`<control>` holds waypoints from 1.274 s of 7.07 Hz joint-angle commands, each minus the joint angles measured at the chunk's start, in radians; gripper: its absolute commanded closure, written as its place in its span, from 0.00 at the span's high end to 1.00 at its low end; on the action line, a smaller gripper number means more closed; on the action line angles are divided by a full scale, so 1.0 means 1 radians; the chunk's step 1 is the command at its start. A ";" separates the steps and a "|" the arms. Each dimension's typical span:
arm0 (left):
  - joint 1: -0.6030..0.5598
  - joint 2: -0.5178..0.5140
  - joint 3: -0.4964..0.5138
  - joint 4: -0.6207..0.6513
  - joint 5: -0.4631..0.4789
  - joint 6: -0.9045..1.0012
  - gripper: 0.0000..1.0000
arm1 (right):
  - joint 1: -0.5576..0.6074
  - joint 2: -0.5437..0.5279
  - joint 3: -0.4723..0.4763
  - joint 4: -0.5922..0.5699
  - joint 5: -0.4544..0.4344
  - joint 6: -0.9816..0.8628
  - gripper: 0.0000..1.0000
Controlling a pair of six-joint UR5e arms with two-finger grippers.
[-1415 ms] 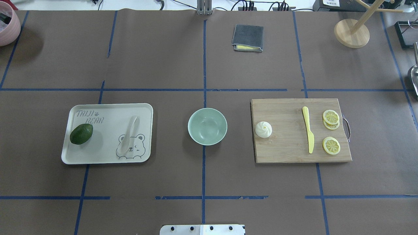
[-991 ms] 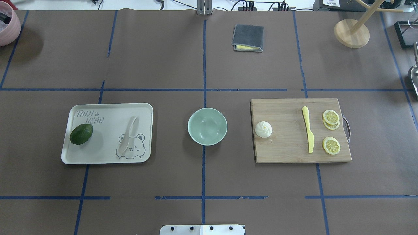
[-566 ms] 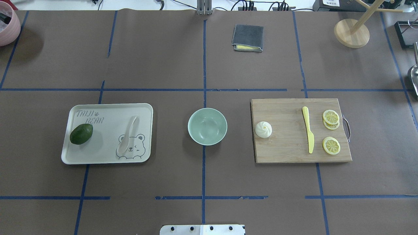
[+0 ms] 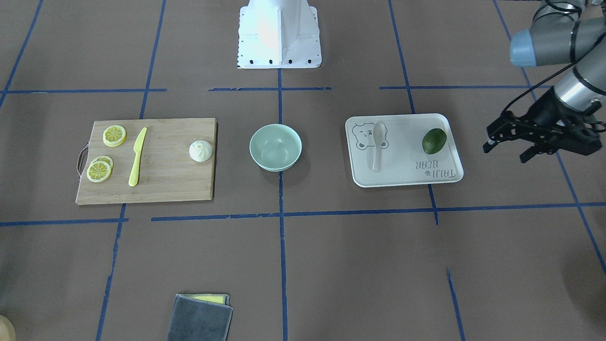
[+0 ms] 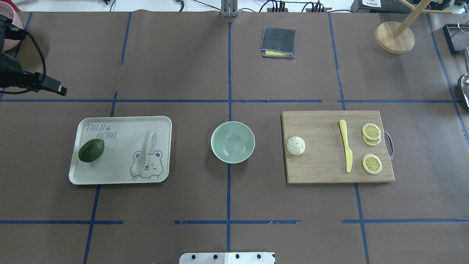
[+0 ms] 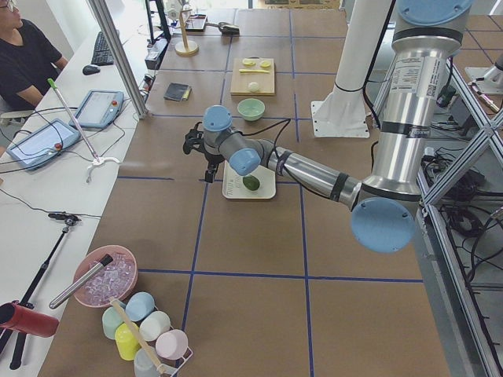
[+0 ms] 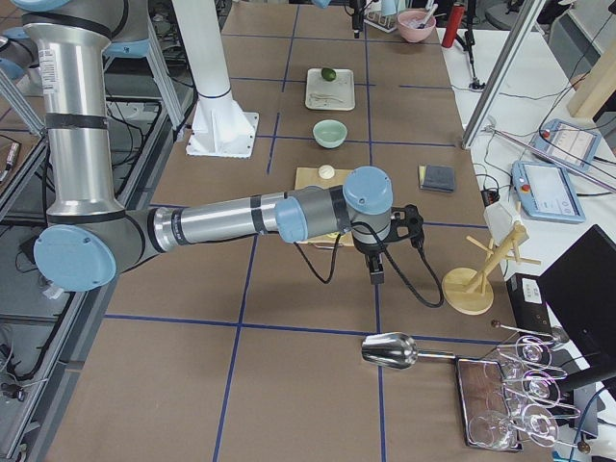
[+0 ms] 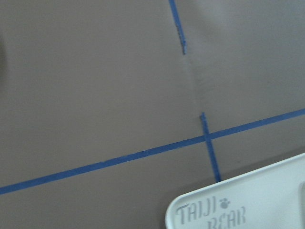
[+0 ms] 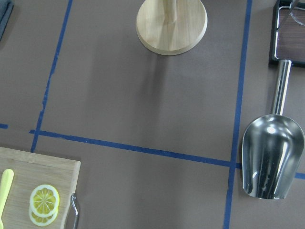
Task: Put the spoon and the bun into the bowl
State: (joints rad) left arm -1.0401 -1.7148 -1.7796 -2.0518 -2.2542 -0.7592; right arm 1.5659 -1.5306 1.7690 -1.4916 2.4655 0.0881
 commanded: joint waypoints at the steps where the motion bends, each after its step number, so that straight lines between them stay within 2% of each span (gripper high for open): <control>1: 0.189 -0.060 -0.004 -0.042 0.156 -0.271 1.00 | -0.056 0.013 0.027 -0.002 -0.029 0.024 1.00; 3: 0.364 -0.115 0.003 -0.036 0.371 -0.411 0.97 | -0.119 0.035 0.042 0.007 -0.045 0.234 1.00; 4: 0.406 -0.123 0.011 -0.036 0.411 -0.417 0.96 | -0.169 0.037 0.088 0.005 -0.084 0.302 1.00; 6: 0.449 -0.138 0.040 -0.034 0.442 -0.434 0.89 | -0.246 0.038 0.124 0.004 -0.105 0.351 1.00; 9: 0.479 -0.147 0.072 -0.034 0.450 -0.433 0.75 | -0.291 0.064 0.130 0.004 -0.115 0.440 1.00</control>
State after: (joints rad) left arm -0.5705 -1.8608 -1.7136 -2.0862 -1.8065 -1.1927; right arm 1.2918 -1.4739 1.8965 -1.4879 2.3553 0.5010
